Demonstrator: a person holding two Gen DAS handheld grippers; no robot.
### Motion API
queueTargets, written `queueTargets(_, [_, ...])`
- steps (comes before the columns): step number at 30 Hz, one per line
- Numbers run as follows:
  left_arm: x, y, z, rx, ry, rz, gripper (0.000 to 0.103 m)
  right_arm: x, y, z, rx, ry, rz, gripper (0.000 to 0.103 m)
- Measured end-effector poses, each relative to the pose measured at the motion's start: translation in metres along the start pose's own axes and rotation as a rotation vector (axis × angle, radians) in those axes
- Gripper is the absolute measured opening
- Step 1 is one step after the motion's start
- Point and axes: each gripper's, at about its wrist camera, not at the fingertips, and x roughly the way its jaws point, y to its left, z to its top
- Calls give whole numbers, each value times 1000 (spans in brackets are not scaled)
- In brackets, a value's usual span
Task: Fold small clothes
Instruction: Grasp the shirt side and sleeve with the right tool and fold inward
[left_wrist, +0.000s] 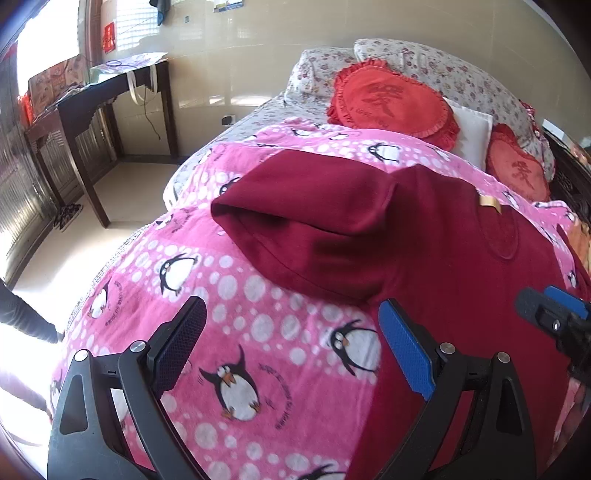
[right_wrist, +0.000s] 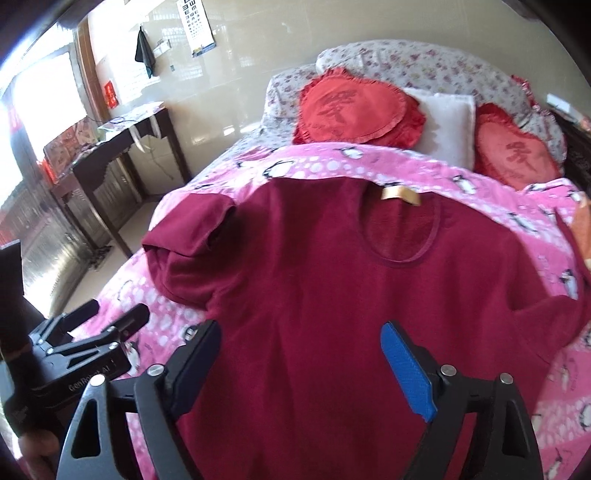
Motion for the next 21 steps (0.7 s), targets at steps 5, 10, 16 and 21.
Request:
queueTargets(5, [20,12,13,-17,5,21,95,39,13,32,39,21,102,87])
queueTargets(10, [44,21,21,-37,34,29,95,83,35,62,40,47,154,87])
queueTargets(16, [69,27,22,-55,77,38,95,126,56,84,29,66,181,82])
queueTargets(21, [80,35,16,-76,107,31,95,165,68,95,68,135,252,30])
